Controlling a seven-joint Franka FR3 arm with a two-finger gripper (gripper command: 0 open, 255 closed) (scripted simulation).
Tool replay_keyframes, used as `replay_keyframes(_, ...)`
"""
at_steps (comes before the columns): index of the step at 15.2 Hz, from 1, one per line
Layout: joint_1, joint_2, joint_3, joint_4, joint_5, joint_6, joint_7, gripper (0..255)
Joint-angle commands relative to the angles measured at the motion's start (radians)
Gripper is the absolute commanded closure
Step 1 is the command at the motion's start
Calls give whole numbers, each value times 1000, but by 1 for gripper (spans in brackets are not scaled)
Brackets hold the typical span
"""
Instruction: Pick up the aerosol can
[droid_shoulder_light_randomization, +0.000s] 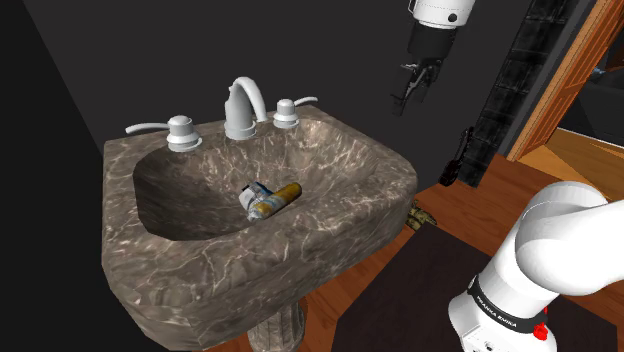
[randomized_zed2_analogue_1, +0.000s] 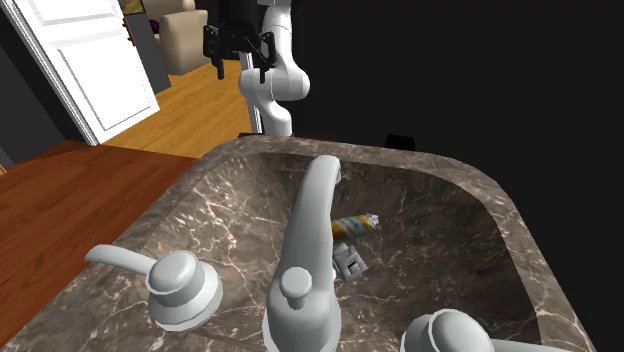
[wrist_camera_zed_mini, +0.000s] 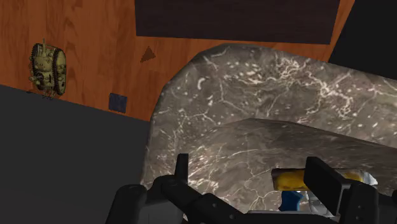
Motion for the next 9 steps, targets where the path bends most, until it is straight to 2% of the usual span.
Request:
replay_keyframes(1,0,0,0,0,0,0,0,0)
replay_keyframes(9,-39,41,172,-134,175,166,423,0)
